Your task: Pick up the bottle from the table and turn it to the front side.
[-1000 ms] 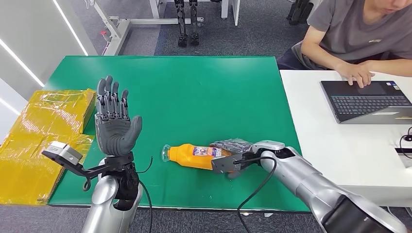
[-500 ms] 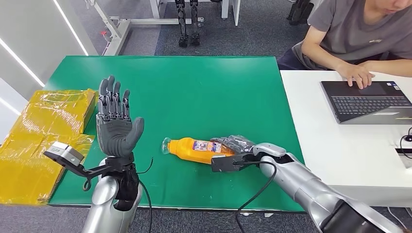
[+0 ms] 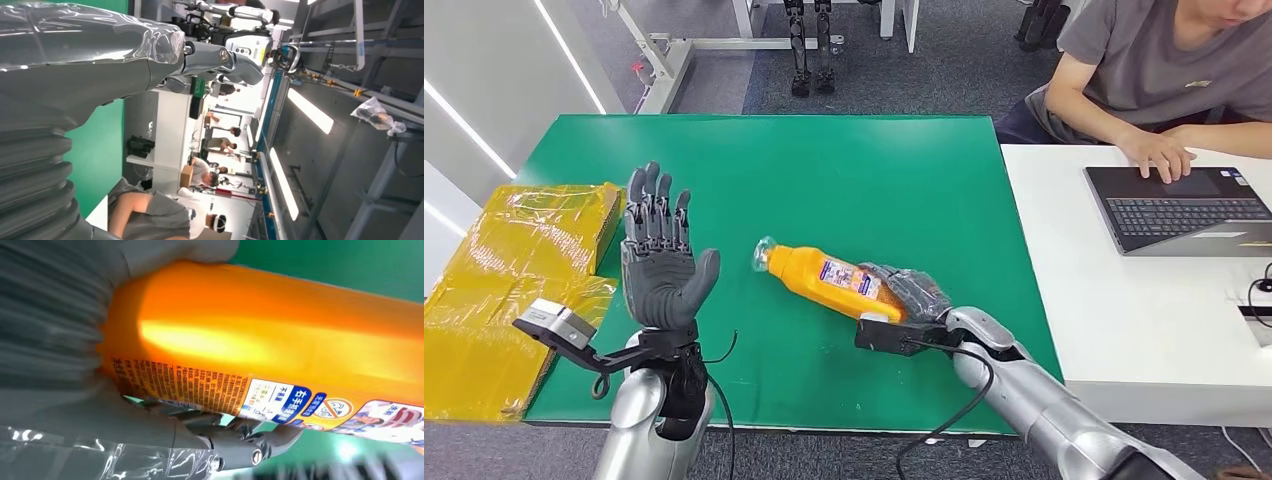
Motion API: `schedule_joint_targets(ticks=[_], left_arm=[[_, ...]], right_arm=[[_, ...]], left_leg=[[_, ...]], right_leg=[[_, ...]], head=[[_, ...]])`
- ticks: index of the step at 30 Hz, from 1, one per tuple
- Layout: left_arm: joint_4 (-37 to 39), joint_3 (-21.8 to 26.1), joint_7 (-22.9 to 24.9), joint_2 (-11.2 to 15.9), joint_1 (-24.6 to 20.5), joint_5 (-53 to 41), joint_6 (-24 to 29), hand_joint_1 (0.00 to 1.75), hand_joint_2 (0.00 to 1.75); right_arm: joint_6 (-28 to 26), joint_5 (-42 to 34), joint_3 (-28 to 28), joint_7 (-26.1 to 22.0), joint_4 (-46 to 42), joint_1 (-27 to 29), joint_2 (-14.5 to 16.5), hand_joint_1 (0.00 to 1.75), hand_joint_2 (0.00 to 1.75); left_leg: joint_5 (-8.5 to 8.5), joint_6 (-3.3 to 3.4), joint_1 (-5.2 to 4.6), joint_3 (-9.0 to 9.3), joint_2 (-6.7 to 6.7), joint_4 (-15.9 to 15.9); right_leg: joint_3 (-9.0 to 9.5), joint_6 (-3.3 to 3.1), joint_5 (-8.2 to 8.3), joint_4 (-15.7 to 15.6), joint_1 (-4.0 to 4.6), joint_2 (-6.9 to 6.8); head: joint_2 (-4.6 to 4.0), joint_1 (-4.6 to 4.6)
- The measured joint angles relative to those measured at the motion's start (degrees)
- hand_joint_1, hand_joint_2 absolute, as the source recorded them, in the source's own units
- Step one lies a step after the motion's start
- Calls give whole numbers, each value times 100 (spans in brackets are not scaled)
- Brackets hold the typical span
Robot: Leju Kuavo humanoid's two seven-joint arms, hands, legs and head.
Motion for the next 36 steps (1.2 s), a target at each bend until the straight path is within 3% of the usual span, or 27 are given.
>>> schedule_joint_targets(ticks=[6,15,25,30,36], left_arm=[[-43,51,0,-3,53,21,-35,0,175],[9,53,0,-83,52,127,-58,0,175],[81,51,0,-137,51,180,-107,0,175],[336,-77,0,-132,11,570,-499,0,175],[527,-204,4,-121,-32,745,-720,0,175]], right_arm=[[-1260,229,-553,-79,-828,510,2,175,175],[-2927,-352,-1440,-1421,-1687,1286,237,175,175],[-3035,-409,-1820,-1782,-1927,1544,483,175,175],[-3045,335,-2181,-2318,-2188,1789,762,175,175],[-3047,568,-2288,-2374,-2296,1889,873,175,175]], left_leg=[[0,0,0,-3,-4,0],[-2,-1,0,-5,-2,-1],[-1,-1,0,-5,-2,-1],[-2,-2,0,-6,-2,-1],[-2,-2,0,-7,-2,-2]], right_leg=[[-3,0,-1,-1,0,-5],[-6,1,-1,-1,0,-2],[-7,0,-1,0,0,-1],[-11,1,-2,-1,0,-1],[-11,2,-3,-1,0,-1]], head=[[0,-1],[0,-1],[0,1],[0,-1],[0,0]])
